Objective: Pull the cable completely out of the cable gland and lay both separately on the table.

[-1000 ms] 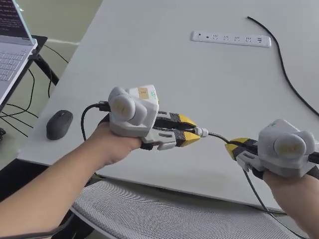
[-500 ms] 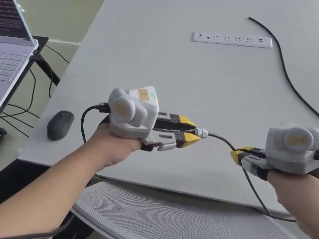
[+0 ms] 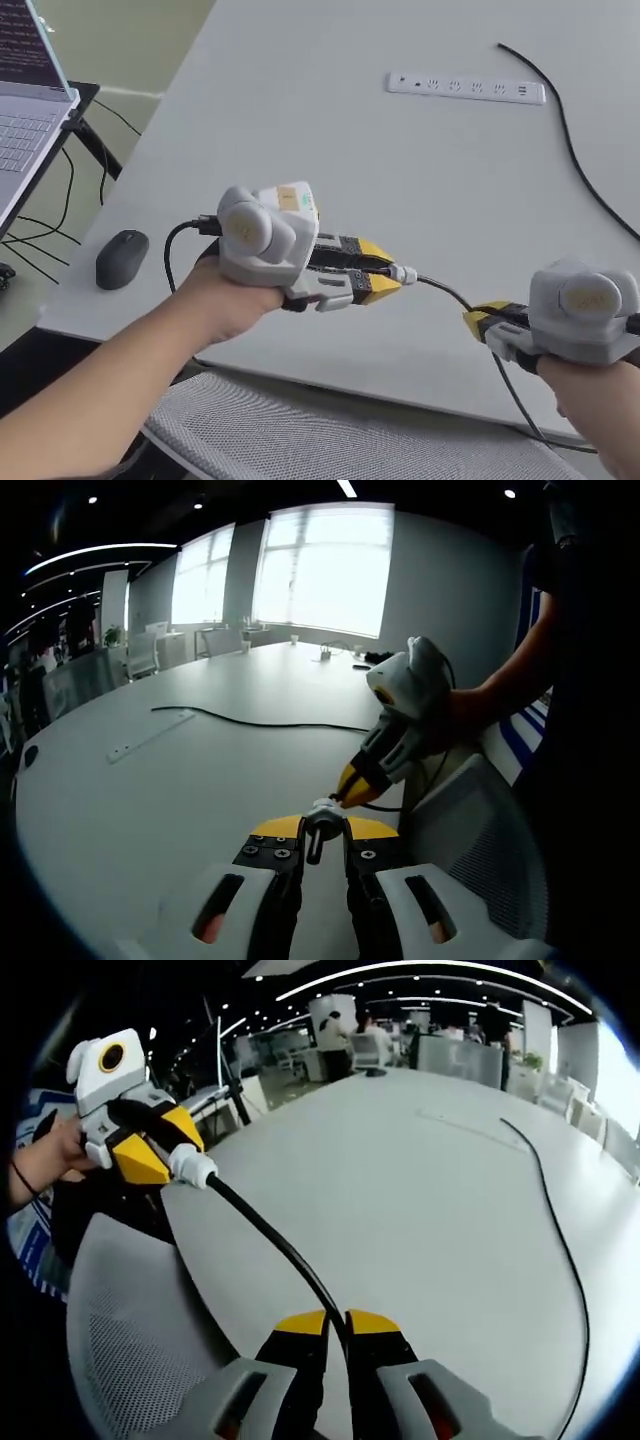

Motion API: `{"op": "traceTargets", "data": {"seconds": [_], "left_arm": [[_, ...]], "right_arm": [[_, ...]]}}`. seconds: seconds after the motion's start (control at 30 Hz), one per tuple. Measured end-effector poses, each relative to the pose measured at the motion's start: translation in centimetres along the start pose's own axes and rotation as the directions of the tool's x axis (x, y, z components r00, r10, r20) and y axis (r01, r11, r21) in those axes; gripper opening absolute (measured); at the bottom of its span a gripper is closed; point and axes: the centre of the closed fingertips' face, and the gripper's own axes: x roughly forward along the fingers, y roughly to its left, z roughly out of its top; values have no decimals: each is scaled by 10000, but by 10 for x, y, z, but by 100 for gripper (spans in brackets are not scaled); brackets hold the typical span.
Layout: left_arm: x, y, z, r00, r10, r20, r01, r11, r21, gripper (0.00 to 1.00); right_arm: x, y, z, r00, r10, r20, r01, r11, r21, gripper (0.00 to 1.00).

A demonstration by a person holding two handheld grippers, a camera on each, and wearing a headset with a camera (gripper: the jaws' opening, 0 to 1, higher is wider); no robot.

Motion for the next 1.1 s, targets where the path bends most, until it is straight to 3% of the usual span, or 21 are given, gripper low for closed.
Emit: {"op": "traceTargets", "data": {"seconds": [0.23, 0.33, 0.43, 0.53, 0.67, 0.8, 1.0, 1.1], "left_arm": [[-1, 0, 4, 10000, 42, 20, -42, 10000, -88, 15], [0, 0, 4, 10000, 81, -28, -81, 9999, -78, 15], [-1, -1, 5, 10000, 70, -1, -70, 9999, -100, 15], [-1, 0, 5, 10000, 86, -19, -86, 9999, -121, 15], [-1, 2, 3, 10000, 69, -18, -69, 9999, -128, 15], [0, 3, 1, 10000, 49, -28, -49, 9999, -146, 15], [-2, 3, 0, 10000, 7, -9, -7, 9999, -158, 15], [-2, 3, -1, 10000, 6, -6, -6, 9999, -167, 15]], "right_arm": [[0, 1, -2, 9999, -67, -97, 55, 9931, -1168, 2], [1, 0, -4, 9996, -194, -189, 149, 9770, -2129, 6], [0, 4, -4, 9999, -73, -139, 43, 9790, -2040, 8], [-4, 9, 7, 9997, -7, 231, 60, 9727, -2319, 13], [-11, 24, 33, 9941, 352, 1029, 19, 9405, -3398, 21], [-13, 42, 50, 9884, 662, 1365, 55, 8834, -4685, 23], [-11, 55, 61, 9831, 941, 1571, -55, 8729, -4878, 20], [-8, 59, 66, 9818, 1034, 1590, -80, 8600, -5102, 19]]}}
